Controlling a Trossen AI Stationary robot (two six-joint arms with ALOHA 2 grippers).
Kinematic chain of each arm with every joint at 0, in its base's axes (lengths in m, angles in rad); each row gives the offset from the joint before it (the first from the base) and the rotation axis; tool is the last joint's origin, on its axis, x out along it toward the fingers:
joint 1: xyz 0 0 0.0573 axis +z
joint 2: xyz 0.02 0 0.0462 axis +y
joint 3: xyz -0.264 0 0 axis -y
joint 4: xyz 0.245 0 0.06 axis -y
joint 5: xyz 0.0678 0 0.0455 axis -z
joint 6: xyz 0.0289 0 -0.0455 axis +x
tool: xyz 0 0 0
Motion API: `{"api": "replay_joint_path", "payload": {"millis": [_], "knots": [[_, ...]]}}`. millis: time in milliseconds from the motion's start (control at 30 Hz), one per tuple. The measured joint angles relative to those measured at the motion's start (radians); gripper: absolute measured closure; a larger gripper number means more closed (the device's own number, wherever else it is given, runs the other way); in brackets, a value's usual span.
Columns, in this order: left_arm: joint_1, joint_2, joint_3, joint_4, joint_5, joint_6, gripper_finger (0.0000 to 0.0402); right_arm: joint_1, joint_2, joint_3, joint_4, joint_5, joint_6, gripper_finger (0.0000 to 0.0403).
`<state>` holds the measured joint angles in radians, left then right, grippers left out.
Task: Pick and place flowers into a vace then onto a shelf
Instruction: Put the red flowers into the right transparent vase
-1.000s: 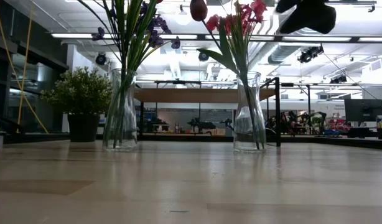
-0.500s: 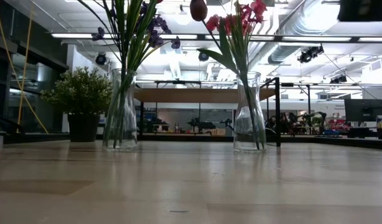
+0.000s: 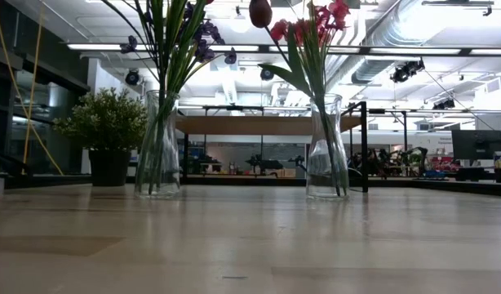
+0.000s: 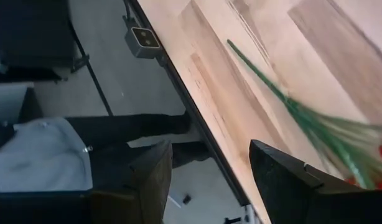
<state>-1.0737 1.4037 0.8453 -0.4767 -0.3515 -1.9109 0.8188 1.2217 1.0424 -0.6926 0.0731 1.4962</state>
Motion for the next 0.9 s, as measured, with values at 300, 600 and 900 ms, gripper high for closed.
{"api": "replay_joint_path", "payload": {"millis": [300,600,900], "knots": [[0.0,0.0,0.0,0.122,-0.082,0.11,0.0195,0.123,0.0,0.0,0.002,0.052,0.247,0.0199],[0.0,0.0,0.0,0.198,-0.211,0.161,0.0195,0.133,0.002,0.0,0.051,0.015,0.281,0.0203],[0.0,0.0,0.0,0.201,-0.269,0.158,0.0195,0.133,0.003,0.0,0.201,0.129,0.194,0.0202]]}}
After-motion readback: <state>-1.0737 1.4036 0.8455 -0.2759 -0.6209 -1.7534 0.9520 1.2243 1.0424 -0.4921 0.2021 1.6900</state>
